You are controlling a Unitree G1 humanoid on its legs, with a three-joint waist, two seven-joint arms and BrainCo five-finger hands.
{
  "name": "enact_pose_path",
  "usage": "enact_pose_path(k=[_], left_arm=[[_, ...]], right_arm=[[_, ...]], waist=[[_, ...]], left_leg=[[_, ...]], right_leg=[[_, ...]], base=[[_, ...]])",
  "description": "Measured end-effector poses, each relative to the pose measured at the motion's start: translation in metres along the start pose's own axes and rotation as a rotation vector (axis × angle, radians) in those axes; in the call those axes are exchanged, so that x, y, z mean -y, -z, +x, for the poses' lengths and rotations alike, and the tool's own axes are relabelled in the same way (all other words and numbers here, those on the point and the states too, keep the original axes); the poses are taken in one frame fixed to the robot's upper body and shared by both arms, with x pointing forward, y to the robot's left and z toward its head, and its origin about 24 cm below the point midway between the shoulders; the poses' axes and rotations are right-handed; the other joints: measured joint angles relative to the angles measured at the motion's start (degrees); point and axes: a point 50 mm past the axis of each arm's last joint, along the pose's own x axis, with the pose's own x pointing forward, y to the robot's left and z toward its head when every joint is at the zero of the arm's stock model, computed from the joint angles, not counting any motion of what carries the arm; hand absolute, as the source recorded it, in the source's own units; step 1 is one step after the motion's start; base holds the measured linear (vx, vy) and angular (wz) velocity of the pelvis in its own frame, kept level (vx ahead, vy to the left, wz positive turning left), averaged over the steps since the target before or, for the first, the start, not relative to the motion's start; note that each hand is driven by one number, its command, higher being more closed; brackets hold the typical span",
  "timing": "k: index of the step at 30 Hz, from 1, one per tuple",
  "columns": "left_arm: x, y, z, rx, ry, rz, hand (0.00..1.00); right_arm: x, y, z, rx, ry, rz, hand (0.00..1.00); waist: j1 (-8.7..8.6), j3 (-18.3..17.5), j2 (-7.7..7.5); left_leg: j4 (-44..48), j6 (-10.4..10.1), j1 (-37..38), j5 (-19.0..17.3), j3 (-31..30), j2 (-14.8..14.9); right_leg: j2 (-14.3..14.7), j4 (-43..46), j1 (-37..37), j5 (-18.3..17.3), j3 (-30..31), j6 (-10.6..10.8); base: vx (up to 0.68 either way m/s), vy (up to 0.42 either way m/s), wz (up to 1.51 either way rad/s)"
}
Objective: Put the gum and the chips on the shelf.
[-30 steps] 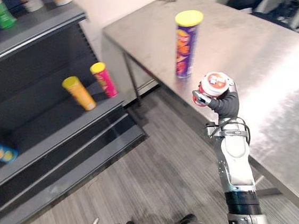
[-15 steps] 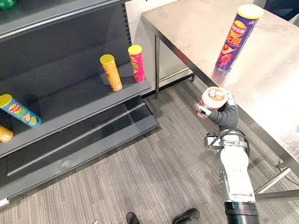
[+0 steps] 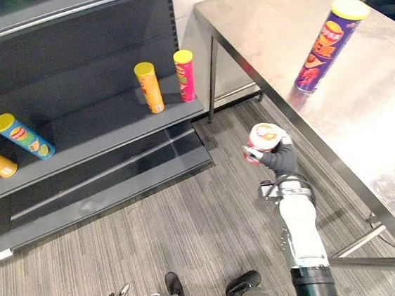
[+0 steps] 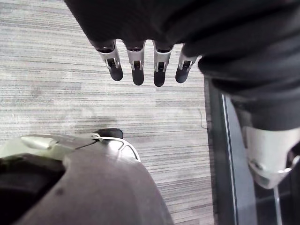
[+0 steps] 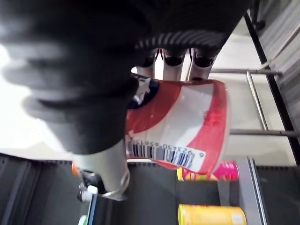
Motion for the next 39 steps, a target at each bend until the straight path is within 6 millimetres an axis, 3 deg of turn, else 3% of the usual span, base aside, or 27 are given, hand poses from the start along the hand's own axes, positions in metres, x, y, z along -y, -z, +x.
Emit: enact_pose_path(k=[3,4,6,7,8,11,13,15,16,17,23,30,33,35,39], left_arm=[[0.003,-0.001,0.0,0.009,0.011,-0.015,0.0],[0.003,-0.002,0.0,0.013,0.016,-0.007,0.0],[0.001,-0.004,0.0,0.02,0.019,0.025,0.0],[-0.002,-0.007,0.001,0.028,0.019,0.054,0.0],[-0.004,-0.008,0.002,0.029,0.023,0.078,0.0],[-0.014,-0.007,0.001,0.017,0.0,0.1,0.0],[-0.014,-0.003,0.0,0.003,0.004,0.108,0.0],[-0.012,-0.006,0.001,0.012,0.019,0.137,0.0],[-0.011,-0.007,0.001,0.014,0.021,0.136,0.0],[-0.007,-0.006,0.002,0.015,0.031,0.127,0.0],[-0.009,0.001,0.001,-0.018,0.022,0.12,0.0],[-0.005,-0.009,0.005,0.005,0.03,0.127,0.0],[-0.005,-0.01,0.005,0.008,0.031,0.13,0.0],[-0.003,-0.013,0.006,0.015,0.037,0.135,0.0],[-0.001,-0.016,0.006,0.027,0.047,0.142,0.0]], right_arm=[[-0.021,0.007,-0.001,-0.03,-0.105,0.012,1.0],[-0.03,0.008,-0.003,-0.038,-0.153,0.017,1.0],[-0.037,0.011,-0.006,-0.05,-0.197,0.022,1.0],[-0.039,0.012,-0.008,-0.057,-0.21,0.025,1.0],[-0.04,0.014,-0.01,-0.065,-0.219,0.031,1.0],[-0.044,0.015,-0.013,-0.072,-0.247,0.036,1.0],[-0.047,0.013,-0.016,-0.066,-0.258,0.041,1.0],[-0.047,0.011,-0.02,-0.06,-0.265,0.047,1.0],[-0.046,0.011,-0.02,-0.059,-0.266,0.043,1.0],[-0.047,0.01,-0.018,-0.054,-0.268,0.046,1.0],[-0.043,0.015,-0.026,-0.085,-0.258,0.064,1.0],[-0.038,0.023,-0.041,-0.133,-0.242,0.093,1.0],[-0.04,0.025,-0.043,-0.137,-0.224,0.115,1.0],[-0.037,0.03,-0.052,-0.171,-0.206,0.12,1.0],[-0.034,0.035,-0.059,-0.2,-0.194,0.121,1.0]], waist=[[1.06,0.2,0.16],[1.21,0.5,0.32],[0.31,1.2,-0.41],[-0.46,1.7,-0.6],[-0.6,2.5,-0.51],[-1.27,3.2,-2.05],[-1.66,3.3,-2.43],[-2.31,3.0,-3.91],[-2.61,3.1,-3.65],[-2.42,3.1,-2.15],[-3.38,2.8,-1.59],[-3.47,2.6,-1.46],[-3.78,2.6,-1.43],[-3.99,2.7,-1.29],[-3.87,3.2,-0.82]], left_leg=[[4.0,0.6,-1.7,-2.9,-1.1,0.4],[5.2,0.8,-2.0,-4.2,-2.6,0.0],[6.2,2.6,-2.3,-5.1,-6.2,-2.2],[7.2,3.6,-2.3,-5.5,-9.4,-3.0],[7.5,4.1,-2.4,-5.5,-12.2,-2.9],[7.5,4.2,-1.3,-5.0,-16.9,-4.1],[7.7,3.8,-0.8,-4.9,-18.8,-5.1],[10.0,2.3,-1.0,-6.0,-20.9,-7.0],[10.9,2.1,-1.5,-6.7,-21.5,-6.9],[11.8,1.1,-2.3,-7.3,-22.0,-5.2],[9.0,-1.7,-1.7,-6.9,-22.3,-1.5],[3.2,-3.6,-0.4,-3.1,-23.4,-1.6],[3.6,-4.1,-0.3,-2.5,-23.2,-1.5],[9.9,-4.0,-2.0,-3.8,-22.2,-1.0],[24.8,-3.4,-7.3,-3.5,-21.8,0.5]], right_leg=[[-1.5,2.8,0.9,-0.1,0.0,0.1],[-3.7,6.4,0.8,-0.1,0.9,0.1],[-8.1,15.3,-1.6,0.0,11.5,-1.8],[-7.6,20.0,-5.5,-0.5,25.1,-3.4],[-2.8,20.0,-7.3,-5.3,36.9,-0.3],[4.3,16.7,-8.5,-8.8,45.3,1.2],[5.8,13.7,-8.8,-8.5,46.2,1.7],[6.6,7.2,-8.0,-4.4,48.5,4.6],[6.5,6.8,-7.1,-5.3,48.5,5.6],[8.3,4.3,-6.3,-5.2,47.7,5.9],[12.4,-0.1,-4.3,-4.5,46.1,5.0],[12.4,-1.5,-4.3,-4.6,43.7,4.5],[12.2,0.2,-4.3,-6.2,43.1,3.4],[11.8,3.1,-3.5,-9.6,42.0,2.8],[11.8,4.6,-0.7,-11.8,41.3,1.9]], base=[[-0.01,0.086,0.25],[-0.01,0.149,0.61],[0.03,0.181,0.98],[0.09,0.162,1.25],[0.1,0.105,1.21],[0.1,-0.024,1.01],[0.12,-0.067,0.81],[0.14,-0.106,0.84],[0.13,-0.157,0.45],[0.09,-0.139,0.1],[0.08,-0.137,-0.03],[0.07,-0.042,0.18],[0.01,-0.038,0.17],[-0.04,-0.067,0.35],[-0.06,-0.088,0.12]])
